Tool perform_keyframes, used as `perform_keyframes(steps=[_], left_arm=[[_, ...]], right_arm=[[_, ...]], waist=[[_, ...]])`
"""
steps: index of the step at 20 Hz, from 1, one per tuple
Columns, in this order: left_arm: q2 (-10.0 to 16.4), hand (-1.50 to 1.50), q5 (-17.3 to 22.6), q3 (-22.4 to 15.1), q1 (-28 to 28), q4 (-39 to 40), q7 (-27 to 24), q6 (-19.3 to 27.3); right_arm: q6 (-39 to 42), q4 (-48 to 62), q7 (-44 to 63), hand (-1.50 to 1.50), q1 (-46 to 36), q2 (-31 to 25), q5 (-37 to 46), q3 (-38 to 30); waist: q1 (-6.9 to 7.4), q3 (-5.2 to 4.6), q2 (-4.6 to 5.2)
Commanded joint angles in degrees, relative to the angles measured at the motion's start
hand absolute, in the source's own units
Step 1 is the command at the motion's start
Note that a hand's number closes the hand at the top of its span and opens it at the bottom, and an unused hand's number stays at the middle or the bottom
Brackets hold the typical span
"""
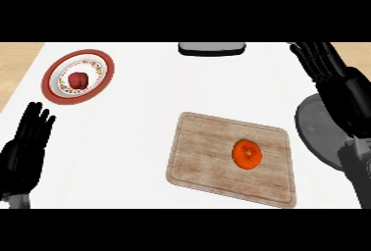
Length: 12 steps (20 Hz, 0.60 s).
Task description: Pick the squash from the cutting board and place it in the pan
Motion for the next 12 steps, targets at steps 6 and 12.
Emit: perform_keyframes(steps=[6,12], left_arm=[[7.24,0.00,-8.77,-7.40,-3.37,-2.58,1.92,-5.06],[6.11,0.00,-10.22,-12.02,-4.92,-1.18,6.11,-6.14]], right_arm=[[-18.00,17.00,14.18,-1.50,13.19,3.09,3.72,-8.30],[-36.25,18.20,18.90,-1.50,21.00,1.68,26.84,-2.25]], waist=[[-2.46,0.85,3.31],[-2.21,0.58,2.13]])
